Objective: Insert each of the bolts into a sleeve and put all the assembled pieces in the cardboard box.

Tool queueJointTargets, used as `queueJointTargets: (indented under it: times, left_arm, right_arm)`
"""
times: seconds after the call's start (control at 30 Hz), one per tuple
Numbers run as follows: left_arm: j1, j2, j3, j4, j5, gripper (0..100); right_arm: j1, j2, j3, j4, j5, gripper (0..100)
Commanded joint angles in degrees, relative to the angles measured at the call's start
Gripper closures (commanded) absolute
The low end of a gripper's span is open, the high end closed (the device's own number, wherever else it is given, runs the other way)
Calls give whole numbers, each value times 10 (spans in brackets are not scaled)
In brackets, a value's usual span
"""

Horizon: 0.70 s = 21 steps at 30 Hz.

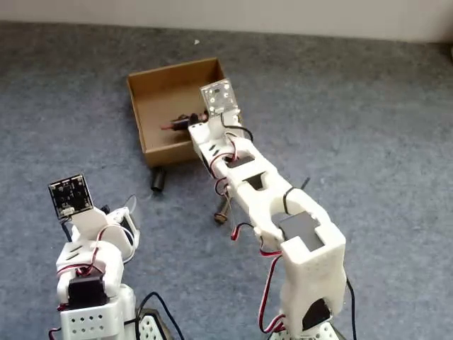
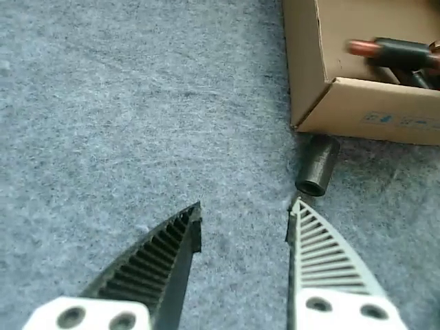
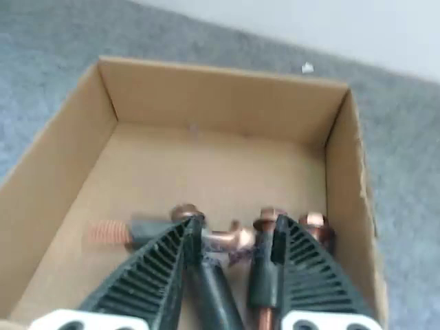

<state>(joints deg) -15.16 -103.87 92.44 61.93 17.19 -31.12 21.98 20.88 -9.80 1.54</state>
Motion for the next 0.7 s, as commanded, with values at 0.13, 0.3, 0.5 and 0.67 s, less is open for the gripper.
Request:
queueJointTargets:
  times: [0.13,0.3,0.5,0.67]
  left_arm:
    - [-6,-6,-2,-3,-6,780]
    - [-43,-6,-7,-4,-3,780]
    - [-94,-6,-1,-48,-2,780]
    - [-95,-6,4,-51,-2,780]
  right_arm:
    - [-8,-157,-35,185,-8,843]
    - [-28,-203,-37,360,-15,843]
    - [-57,-206,-37,468,-102,843]
    - [-111,-204,-36,487,-132,843]
